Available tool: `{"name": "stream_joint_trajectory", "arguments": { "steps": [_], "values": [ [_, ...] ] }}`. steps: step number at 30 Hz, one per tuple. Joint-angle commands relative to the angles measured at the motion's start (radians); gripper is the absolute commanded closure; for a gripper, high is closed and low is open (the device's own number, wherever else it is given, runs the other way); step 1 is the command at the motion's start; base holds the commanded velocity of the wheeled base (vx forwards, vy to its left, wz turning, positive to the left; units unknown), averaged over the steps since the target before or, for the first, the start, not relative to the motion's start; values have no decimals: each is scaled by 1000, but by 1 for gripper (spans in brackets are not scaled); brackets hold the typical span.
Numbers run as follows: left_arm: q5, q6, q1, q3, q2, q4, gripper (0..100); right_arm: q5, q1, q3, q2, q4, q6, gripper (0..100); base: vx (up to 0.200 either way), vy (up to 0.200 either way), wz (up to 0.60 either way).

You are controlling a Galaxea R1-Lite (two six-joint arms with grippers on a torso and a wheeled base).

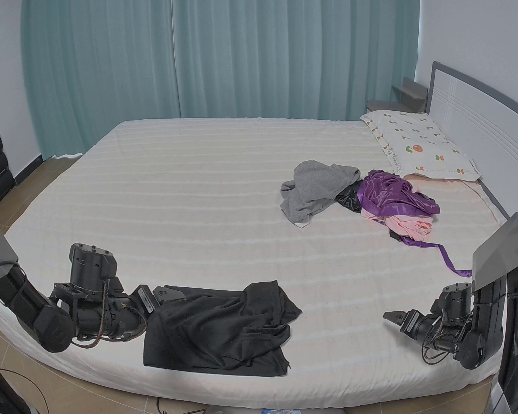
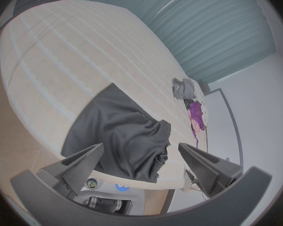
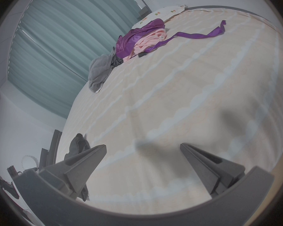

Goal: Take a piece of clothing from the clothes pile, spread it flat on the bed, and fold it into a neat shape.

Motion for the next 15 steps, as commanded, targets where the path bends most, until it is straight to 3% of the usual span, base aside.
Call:
{"name": "stream_joint_trajectory", "arguments": {
  "steps": [1,10,15],
  "values": [
    [-34,-4,74,56,46,-52,0,0,35,-1,-13,-13,-1,0,0,200,0],
    [-28,-5,77,122,213,-260,0,-16,161,-4,-65,-13,-10,0,0,200,0],
    [-33,-7,77,133,212,-266,0,-26,216,0,-78,-13,-12,0,0,200,0]
  ]
}}
